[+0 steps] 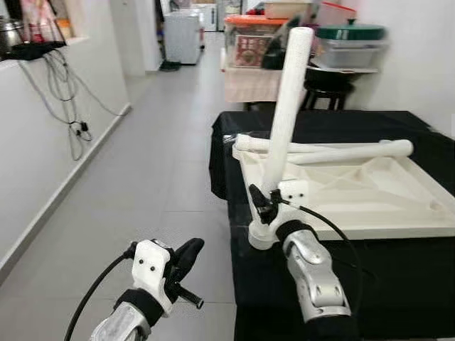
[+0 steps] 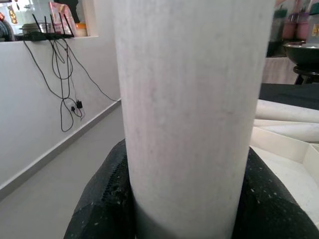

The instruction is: Building children table

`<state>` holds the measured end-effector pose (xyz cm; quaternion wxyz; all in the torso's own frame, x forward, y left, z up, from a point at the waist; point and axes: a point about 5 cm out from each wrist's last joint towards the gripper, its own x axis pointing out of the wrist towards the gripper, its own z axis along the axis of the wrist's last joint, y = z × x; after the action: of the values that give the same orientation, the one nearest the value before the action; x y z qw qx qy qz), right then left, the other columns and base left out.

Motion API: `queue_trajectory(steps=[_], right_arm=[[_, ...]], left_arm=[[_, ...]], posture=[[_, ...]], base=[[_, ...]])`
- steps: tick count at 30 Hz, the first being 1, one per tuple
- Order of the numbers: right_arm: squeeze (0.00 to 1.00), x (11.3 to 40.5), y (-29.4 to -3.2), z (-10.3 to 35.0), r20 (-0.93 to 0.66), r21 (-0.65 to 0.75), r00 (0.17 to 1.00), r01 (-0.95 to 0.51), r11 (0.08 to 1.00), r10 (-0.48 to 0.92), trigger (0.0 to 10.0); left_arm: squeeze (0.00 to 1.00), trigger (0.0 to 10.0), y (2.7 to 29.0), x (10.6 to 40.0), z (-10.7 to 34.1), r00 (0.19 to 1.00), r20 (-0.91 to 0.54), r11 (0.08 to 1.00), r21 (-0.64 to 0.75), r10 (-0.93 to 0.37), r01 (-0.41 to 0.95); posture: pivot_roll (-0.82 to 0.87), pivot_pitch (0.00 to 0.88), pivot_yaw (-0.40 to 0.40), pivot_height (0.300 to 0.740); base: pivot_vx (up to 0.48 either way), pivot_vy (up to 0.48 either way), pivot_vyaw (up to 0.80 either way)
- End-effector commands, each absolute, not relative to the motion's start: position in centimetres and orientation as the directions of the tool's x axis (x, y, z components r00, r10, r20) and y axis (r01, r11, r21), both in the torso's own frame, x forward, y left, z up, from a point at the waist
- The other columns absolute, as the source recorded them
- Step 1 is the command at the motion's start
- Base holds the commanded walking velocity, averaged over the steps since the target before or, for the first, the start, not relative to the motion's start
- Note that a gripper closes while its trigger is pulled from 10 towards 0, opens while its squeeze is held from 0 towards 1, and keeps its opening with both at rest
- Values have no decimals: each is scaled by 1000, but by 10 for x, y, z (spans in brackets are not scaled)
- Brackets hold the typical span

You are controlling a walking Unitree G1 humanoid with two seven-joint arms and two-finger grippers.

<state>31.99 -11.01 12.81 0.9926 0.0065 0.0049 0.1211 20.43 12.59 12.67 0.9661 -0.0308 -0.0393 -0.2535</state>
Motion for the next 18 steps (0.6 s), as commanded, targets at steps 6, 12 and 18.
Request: queue_trajectory(steps=[6,12,18], right_arm=[[1000,330,-110,123,-92,98,924,-362,927,370,10000],[0,338,-107,153,4,16,761,-648,761,648,10000],[0,345,-117,167,-81,-66,449,-893,445,890,10000]], left_arm=[[0,10000,127,208,127,862,79,862,-45,-501,506],[0,10000,127,209,127,859,77,859,-47,-506,510],[0,10000,125,211,126,857,75,856,-48,-510,514]], posture=[[14,0,9,740],[21,0,11,740],[21,0,12,740]], base=[[0,0,0],[0,0,0],[0,0,0]])
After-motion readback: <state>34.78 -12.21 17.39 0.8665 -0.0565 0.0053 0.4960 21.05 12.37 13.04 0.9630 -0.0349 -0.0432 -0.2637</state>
